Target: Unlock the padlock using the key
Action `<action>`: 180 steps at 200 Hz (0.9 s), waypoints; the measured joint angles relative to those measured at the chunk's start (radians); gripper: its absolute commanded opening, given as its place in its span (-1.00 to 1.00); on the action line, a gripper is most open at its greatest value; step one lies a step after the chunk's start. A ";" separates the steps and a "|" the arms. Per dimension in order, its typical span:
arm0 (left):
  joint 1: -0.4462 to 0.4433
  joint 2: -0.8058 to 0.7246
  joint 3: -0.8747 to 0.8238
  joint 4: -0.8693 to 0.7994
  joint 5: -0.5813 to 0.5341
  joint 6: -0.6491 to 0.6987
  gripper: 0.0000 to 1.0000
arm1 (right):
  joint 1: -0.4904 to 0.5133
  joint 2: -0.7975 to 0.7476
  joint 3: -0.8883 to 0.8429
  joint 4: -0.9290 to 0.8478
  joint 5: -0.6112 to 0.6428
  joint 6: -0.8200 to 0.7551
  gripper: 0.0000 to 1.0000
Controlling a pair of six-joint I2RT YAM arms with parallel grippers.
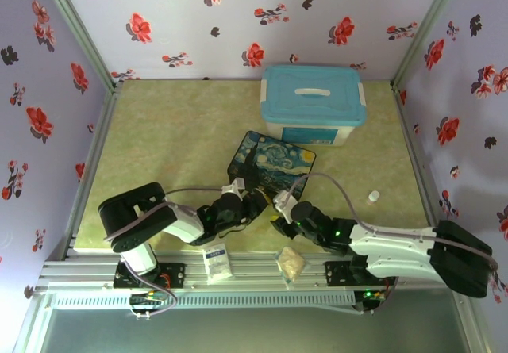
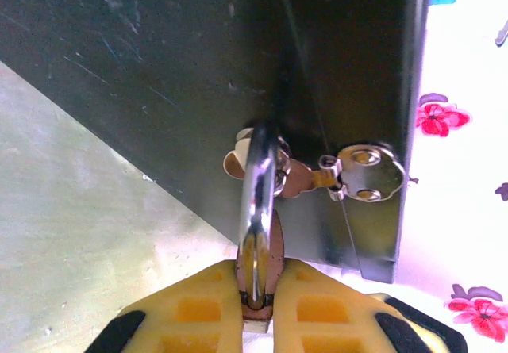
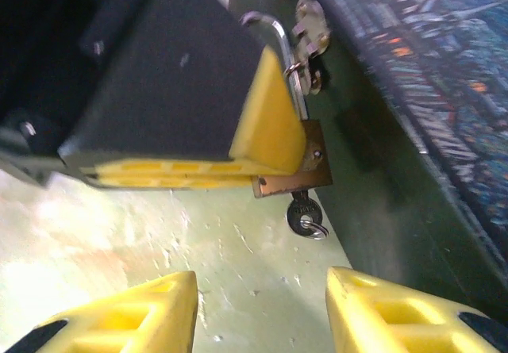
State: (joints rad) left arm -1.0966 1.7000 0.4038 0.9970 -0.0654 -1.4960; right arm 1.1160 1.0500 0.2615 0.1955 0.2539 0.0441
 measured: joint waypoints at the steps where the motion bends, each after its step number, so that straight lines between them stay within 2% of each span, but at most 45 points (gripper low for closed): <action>1: 0.000 -0.001 0.000 0.000 0.000 0.001 -1.00 | 0.001 0.002 0.000 0.002 0.003 -0.003 -0.08; 53: 0.002 -0.012 -0.006 -0.010 0.006 0.006 -1.00 | 0.049 0.145 0.000 0.145 0.173 -0.172 -0.07; 88: 0.007 -0.012 -0.009 -0.009 -0.002 0.006 -1.00 | 0.058 0.264 0.000 0.270 0.252 -0.246 -0.18; 180: 0.010 -0.011 -0.020 0.037 -0.016 -0.010 -1.00 | 0.067 0.413 0.000 0.513 0.376 -0.282 -0.39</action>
State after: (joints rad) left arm -1.0863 1.6894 0.3840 1.0344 -0.0814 -1.5055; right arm 1.1831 1.4628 0.2619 0.7090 0.6300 -0.2382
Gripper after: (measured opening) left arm 0.106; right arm 0.320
